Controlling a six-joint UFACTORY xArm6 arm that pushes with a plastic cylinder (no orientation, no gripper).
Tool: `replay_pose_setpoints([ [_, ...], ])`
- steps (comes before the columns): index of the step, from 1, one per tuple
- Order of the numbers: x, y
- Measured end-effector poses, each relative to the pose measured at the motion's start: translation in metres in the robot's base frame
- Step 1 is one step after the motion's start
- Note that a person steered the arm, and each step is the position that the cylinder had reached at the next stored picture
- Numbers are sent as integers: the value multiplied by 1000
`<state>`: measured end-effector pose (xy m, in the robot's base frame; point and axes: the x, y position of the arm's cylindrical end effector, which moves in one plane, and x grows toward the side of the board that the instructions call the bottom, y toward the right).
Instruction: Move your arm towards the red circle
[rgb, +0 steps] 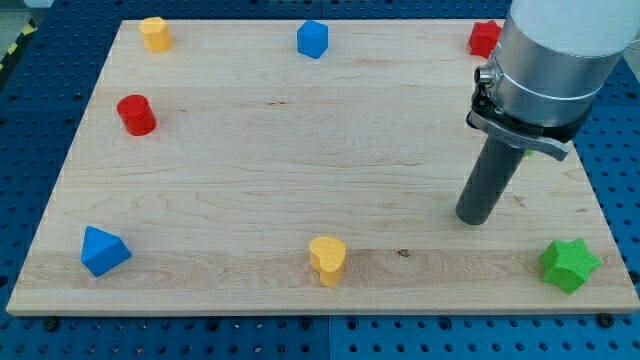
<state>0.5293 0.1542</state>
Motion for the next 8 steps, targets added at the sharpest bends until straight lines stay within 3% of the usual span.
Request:
replay_pose_setpoints([
  [3, -20, -48],
  [5, -62, -129],
  [7, -62, -134],
  [8, -62, -177],
])
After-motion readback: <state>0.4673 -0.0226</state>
